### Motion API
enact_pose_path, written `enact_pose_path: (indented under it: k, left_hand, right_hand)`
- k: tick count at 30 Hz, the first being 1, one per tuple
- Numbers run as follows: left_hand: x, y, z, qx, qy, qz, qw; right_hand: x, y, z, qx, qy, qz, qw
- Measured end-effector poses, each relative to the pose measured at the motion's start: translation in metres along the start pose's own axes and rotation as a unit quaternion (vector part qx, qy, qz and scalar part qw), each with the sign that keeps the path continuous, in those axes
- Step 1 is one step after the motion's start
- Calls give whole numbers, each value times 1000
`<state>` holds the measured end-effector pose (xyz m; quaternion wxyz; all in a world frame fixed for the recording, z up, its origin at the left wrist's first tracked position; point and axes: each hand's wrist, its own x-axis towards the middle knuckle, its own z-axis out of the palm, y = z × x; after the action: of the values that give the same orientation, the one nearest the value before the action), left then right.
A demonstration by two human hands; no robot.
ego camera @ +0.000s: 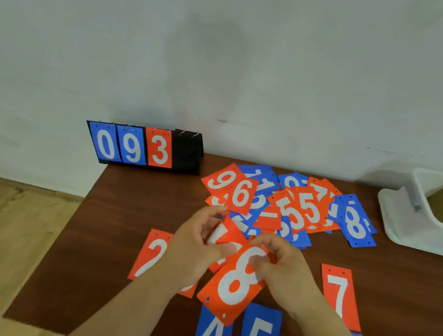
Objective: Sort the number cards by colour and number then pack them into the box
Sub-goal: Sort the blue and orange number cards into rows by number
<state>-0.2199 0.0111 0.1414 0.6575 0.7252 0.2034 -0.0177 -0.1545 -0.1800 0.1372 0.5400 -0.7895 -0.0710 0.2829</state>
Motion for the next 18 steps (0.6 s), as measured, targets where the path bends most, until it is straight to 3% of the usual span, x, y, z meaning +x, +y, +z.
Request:
enact_pose_path:
  k: [7,12,18]
  left_hand:
    - [-36,-16,-23,8,33,-27,999]
    - [-53,-27,-2,1,-58,-37,998]
    - [-56,-24,23,86,-46,-51,994]
  right_hand:
    - [-18,-2,21,57,120,22,991]
    - [-39,12,23,96,119,48,987]
    - [-47,38,-4,102,137,68,983]
